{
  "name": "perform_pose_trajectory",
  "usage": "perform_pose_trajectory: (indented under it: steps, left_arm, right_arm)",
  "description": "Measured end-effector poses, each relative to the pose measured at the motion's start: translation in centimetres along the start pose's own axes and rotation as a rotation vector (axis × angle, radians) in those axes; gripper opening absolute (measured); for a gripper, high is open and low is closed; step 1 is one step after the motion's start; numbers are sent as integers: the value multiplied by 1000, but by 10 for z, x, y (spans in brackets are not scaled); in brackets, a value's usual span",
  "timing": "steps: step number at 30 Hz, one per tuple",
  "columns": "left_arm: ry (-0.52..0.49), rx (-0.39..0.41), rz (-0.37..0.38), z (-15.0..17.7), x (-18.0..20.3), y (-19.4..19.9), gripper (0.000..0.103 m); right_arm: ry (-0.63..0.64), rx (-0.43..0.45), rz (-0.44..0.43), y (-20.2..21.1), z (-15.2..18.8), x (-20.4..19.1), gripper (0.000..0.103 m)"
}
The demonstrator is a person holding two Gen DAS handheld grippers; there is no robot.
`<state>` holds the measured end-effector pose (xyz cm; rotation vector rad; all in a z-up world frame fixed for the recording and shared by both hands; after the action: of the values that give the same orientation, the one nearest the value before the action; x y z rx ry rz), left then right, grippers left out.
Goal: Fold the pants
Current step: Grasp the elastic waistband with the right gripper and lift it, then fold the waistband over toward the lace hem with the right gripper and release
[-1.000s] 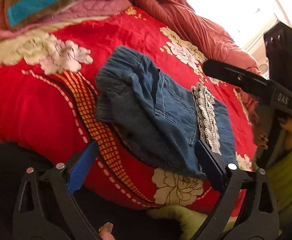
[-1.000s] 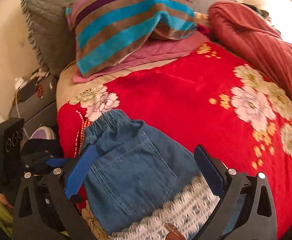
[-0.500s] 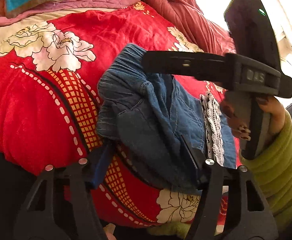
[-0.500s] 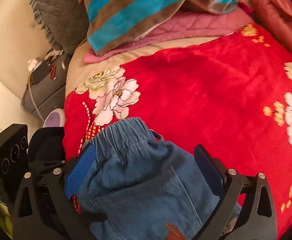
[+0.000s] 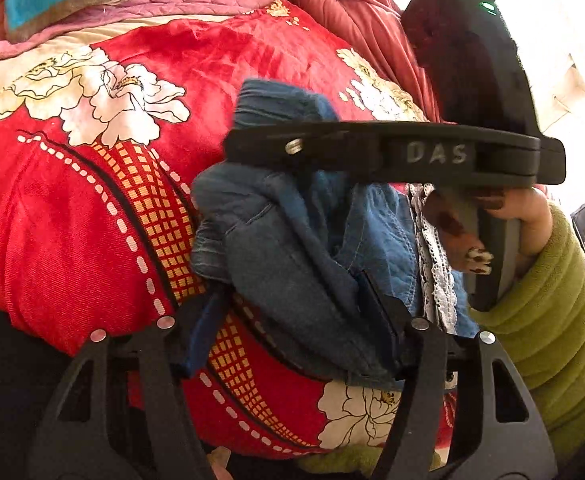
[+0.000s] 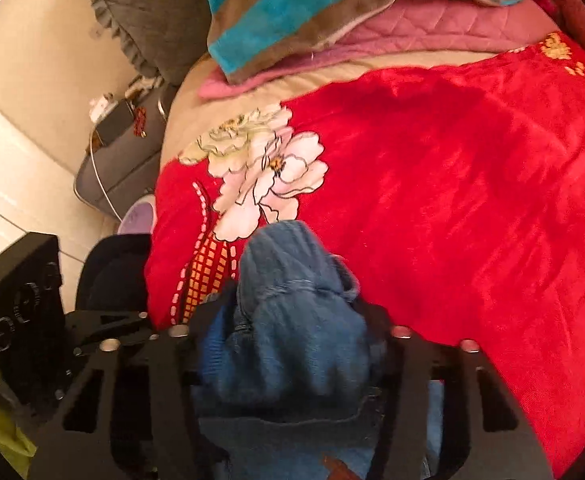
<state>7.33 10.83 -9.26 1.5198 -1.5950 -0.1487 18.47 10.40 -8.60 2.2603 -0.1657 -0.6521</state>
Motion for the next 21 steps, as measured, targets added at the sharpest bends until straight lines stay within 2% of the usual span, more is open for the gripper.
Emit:
perform_pose_trajectory:
  steps: [1,4,14,21]
  left_arm:
    - [-4,0,-4,0,1,-1,56]
    - [-42,5,-22,0,9,1,56]
    - [-149,37,36,-2,61,15,53]
    - [-265,46,90,7,110,16,53]
  right_arm:
    - [-4,16,-4,6,0,1,36]
    - [-10,74,-19,30,2,-1,33]
    - [-19,237,-41,106,23,-8,33]
    - [-91,326,-14,154,57,6,35]
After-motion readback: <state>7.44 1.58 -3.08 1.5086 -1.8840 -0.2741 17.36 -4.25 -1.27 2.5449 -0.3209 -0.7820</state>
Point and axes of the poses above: each gripper's, at about its wrist camera, not at the fingertips, and y roughly against the way its jaws point, x to its right, z to its underside, the point moved 5 cm from there along -y, roughly the way its jaws point, and after that the axes turned 11 degrees about x, right-handed, at the moved point
